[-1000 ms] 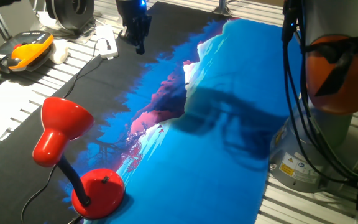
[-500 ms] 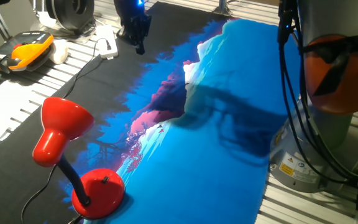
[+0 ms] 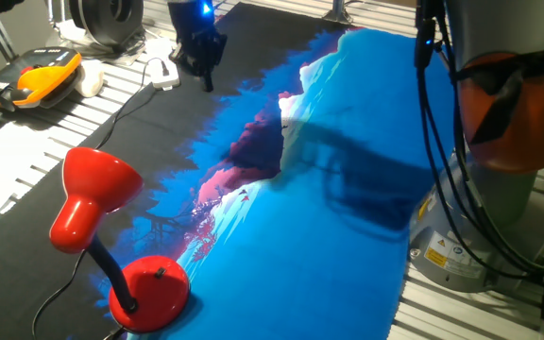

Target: Turn on the desk lamp by pressing the button

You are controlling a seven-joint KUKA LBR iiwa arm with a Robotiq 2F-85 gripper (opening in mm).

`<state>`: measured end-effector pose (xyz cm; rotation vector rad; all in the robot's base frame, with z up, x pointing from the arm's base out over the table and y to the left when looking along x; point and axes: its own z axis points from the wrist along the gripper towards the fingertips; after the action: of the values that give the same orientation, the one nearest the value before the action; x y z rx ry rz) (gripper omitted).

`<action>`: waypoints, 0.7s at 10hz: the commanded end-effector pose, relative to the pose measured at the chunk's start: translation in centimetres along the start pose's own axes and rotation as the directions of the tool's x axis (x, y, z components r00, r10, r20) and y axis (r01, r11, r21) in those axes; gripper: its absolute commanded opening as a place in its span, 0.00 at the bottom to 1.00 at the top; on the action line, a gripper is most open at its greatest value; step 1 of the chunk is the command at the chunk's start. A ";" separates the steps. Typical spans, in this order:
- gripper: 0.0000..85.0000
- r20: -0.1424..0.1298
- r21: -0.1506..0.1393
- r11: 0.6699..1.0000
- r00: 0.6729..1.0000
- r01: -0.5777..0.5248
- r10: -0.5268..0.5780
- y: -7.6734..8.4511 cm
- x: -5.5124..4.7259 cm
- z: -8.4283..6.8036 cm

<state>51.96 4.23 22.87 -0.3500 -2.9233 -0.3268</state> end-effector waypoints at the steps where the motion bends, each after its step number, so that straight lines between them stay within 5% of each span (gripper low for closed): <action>1: 0.00 -0.011 -0.058 0.998 1.000 -0.019 0.018 0.7 0.3 0.6; 4: 0.00 -0.027 -0.121 0.990 0.997 -0.073 0.070 3.6 1.7 3.2; 7: 0.00 -0.013 -0.138 0.986 0.996 -0.094 0.093 5.0 2.6 5.0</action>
<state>49.94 10.74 19.58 -0.5038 -2.8738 -0.5194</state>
